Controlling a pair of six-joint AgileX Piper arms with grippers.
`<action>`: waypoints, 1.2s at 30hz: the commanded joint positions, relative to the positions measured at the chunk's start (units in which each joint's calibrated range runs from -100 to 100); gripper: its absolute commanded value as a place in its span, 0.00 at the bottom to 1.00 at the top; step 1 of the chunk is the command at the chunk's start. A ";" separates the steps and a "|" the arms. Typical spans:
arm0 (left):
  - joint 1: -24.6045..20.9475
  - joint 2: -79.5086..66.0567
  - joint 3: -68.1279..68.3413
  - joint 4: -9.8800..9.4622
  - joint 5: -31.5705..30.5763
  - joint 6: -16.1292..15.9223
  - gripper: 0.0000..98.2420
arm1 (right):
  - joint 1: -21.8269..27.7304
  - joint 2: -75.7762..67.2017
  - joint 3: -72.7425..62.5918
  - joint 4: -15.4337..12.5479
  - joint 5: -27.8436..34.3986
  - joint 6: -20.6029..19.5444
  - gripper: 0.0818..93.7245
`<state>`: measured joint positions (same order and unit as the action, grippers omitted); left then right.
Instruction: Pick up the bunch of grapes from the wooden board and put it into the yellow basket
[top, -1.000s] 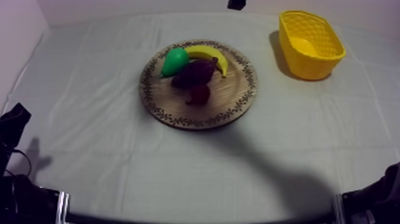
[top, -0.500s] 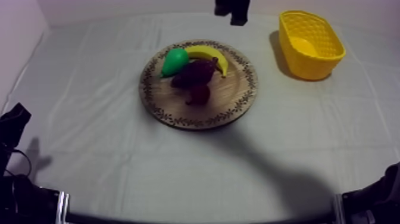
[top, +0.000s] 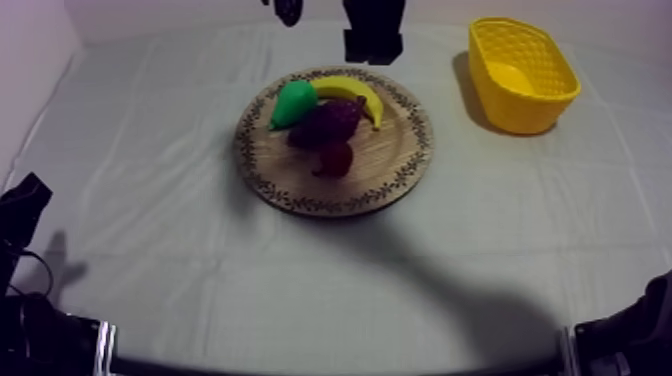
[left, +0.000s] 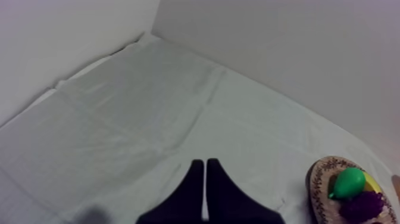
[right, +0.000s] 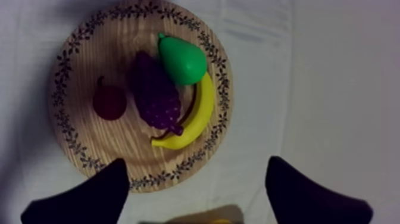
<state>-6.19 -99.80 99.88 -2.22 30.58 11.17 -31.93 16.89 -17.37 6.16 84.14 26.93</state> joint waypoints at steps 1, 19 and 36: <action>0.01 -0.03 0.01 0.00 0.05 -0.01 0.00 | -0.07 0.30 0.04 0.18 -0.04 -0.32 0.77; 0.01 -0.03 0.01 0.00 0.05 0.04 0.00 | 0.30 9.42 0.69 1.37 -5.29 -0.84 0.75; 0.01 -0.03 0.01 0.00 0.05 0.09 0.00 | 1.81 23.51 -4.24 1.52 -10.00 0.09 0.73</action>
<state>-6.19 -99.80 99.88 -2.22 30.58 11.26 -30.17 39.58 -21.27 7.92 73.96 26.98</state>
